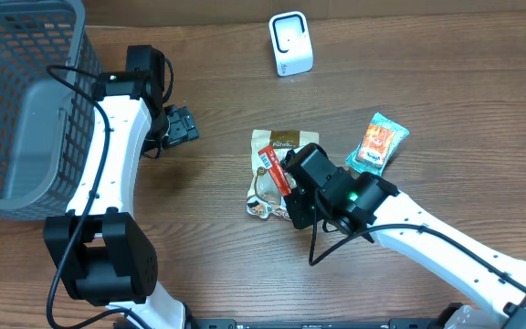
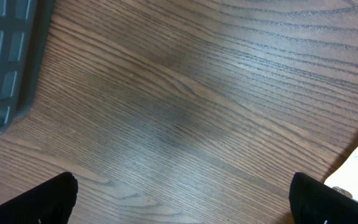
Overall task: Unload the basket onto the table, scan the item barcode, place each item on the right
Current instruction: 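Lift the bread bag by the red strip with the right gripper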
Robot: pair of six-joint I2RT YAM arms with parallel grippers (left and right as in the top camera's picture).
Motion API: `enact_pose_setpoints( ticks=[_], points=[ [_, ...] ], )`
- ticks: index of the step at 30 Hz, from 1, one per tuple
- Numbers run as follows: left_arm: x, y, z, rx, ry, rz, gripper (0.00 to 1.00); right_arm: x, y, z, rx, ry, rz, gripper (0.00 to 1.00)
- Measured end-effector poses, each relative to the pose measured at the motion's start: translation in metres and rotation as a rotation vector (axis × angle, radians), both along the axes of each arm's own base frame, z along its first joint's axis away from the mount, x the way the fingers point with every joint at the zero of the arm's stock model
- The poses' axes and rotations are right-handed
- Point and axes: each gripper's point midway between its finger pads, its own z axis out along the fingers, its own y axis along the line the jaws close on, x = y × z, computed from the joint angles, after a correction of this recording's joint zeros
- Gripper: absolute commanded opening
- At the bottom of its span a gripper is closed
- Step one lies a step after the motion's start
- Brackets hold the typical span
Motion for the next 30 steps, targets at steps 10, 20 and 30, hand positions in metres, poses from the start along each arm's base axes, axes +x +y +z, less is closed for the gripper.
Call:
enact_pose_setpoints(
  ticks=[10, 20, 30],
  points=[
    [0.000, 0.000, 0.000, 0.000, 0.000, 0.000, 1.00, -0.015, 0.006, 0.036, 0.102, -0.032, 0.097, 0.03],
    [0.000, 0.000, 0.000, 0.000, 0.000, 0.000, 1.00, -0.035, 0.017, 0.059, 0.200, -0.040, 0.254, 0.03],
    [0.000, 0.000, 0.000, 0.000, 0.000, 0.000, 1.00, -0.039, 0.019, 0.060, 0.210, -0.037, 0.280, 0.04]
  ],
)
